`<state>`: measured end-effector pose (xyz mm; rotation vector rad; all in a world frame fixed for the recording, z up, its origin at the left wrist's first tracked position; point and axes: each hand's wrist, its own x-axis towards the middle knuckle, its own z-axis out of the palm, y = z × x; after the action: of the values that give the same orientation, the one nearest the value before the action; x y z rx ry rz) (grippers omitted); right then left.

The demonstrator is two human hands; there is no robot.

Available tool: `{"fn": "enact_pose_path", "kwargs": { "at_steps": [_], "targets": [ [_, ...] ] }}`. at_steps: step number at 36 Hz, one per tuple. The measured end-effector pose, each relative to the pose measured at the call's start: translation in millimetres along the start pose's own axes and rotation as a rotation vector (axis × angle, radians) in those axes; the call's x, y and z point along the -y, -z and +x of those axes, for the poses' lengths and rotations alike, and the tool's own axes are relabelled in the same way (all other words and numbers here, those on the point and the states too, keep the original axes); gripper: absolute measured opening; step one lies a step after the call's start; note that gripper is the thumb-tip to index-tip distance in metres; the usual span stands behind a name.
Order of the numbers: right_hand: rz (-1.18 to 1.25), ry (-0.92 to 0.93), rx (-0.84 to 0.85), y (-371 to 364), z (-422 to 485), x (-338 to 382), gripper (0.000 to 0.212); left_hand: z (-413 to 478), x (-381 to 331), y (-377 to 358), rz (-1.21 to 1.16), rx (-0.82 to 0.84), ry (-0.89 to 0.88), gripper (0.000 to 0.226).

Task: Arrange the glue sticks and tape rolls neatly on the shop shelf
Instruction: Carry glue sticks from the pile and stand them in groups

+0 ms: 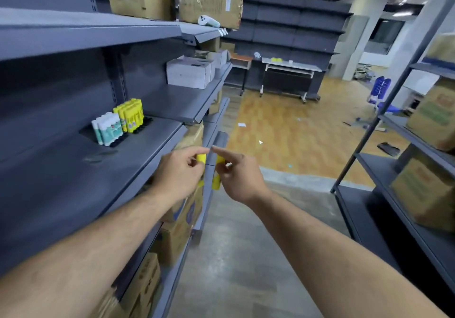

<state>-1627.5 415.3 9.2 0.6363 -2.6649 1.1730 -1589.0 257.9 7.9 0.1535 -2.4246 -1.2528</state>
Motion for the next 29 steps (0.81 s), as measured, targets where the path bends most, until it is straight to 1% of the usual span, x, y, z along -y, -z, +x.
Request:
{"fn": "enact_pose_path", "kwargs": {
  "at_steps": [5, 9, 12, 17, 20, 23, 29],
  "targets": [
    [0.041, 0.046, 0.054, -15, 77, -36, 0.044, 68, 20, -27, -0.014, -0.046, 0.019, 0.038],
    [0.138, 0.081, 0.131, -22, 146, -61, 0.045, 125, 28, -41, 0.008, -0.148, 0.040, 0.037],
    [0.162, 0.137, 0.169, -26, 197, -71, 0.044, 165, 30, -46, 0.036, -0.213, 0.069, 0.035],
    [0.196, 0.203, 0.252, -36, 272, -74, 0.042, 224, 38, -44, 0.120, -0.327, 0.097, 0.033],
    [0.222, 0.236, 0.252, -59, 310, -74, 0.041, 252, 55, -37, 0.176, -0.352, 0.142, 0.033],
    [0.234, 0.264, 0.287, -83, 342, -70, 0.041, 278, 76, -28, 0.208, -0.378, 0.173, 0.032],
    [0.235, 0.318, 0.337, -128, 405, -55, 0.041, 330, 127, -1, 0.278, -0.392, 0.197, 0.031]
  ]
}}
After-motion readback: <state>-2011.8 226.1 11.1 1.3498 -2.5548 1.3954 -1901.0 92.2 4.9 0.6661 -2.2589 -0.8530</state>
